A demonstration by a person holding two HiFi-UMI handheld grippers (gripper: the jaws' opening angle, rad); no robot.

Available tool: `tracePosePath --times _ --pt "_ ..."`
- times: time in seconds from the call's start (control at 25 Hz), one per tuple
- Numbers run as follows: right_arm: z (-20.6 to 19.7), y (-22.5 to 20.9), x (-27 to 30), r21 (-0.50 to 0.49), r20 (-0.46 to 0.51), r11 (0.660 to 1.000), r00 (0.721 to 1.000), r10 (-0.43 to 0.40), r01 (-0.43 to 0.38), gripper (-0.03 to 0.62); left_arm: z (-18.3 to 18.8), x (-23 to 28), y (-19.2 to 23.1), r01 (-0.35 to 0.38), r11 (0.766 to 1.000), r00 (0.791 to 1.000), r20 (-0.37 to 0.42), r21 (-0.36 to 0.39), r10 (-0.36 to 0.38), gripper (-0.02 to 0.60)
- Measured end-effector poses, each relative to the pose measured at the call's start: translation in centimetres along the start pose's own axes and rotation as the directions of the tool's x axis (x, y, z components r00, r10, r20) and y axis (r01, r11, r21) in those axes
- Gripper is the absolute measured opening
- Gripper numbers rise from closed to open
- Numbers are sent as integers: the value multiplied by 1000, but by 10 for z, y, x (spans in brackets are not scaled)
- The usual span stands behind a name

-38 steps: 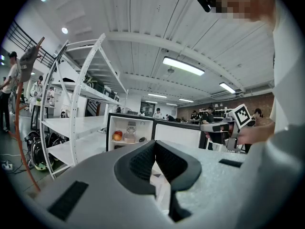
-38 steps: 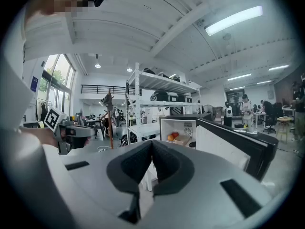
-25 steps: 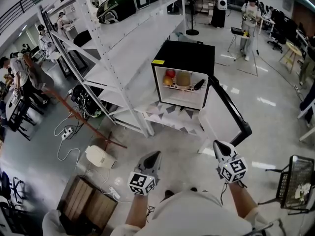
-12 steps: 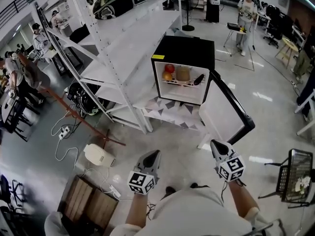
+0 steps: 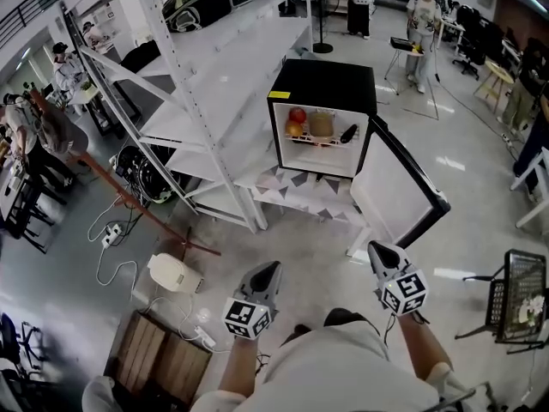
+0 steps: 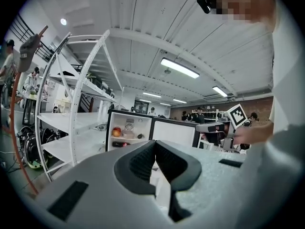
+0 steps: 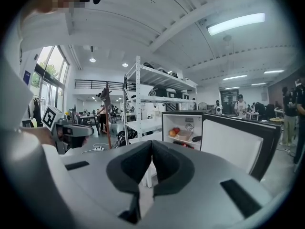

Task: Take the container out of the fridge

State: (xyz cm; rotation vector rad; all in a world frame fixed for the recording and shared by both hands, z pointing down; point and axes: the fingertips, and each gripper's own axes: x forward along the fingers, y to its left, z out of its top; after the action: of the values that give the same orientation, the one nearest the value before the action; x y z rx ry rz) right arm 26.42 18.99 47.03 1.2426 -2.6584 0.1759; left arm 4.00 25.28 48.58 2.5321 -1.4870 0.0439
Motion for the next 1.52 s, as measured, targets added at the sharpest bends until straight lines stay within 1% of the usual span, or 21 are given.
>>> tracePosePath --times 0.28,0.64,0.84,1.16,1.32,1.52 --pt "4 11 5 -10 0 1000 1000 -12 12 7 5 -7 13 9 1000 1000 10 0 -9 5" --pt "2 -1 26 -11 -16 1000 1000 -23 23 6 0 13 30 10 1000 1000 -4 -19 -10 5" --pt "4 -19 52 0 -22 1000 1000 -18 18 6 4 35 44 -5 1000 1000 -8 -29 4 5" --pt "10 -49 108 1 -35 1000 999 17 -17 6 9 80 77 -38 999 999 -23 -38 37 5" --pt "16 -68 135 1 -38 999 999 33 -33 6 14 106 86 -36 999 999 -34 -31 35 5" --pt "22 -88 168 2 -42 997 996 74 -73 6 22 136 100 -59 998 997 -41 -20 58 5"
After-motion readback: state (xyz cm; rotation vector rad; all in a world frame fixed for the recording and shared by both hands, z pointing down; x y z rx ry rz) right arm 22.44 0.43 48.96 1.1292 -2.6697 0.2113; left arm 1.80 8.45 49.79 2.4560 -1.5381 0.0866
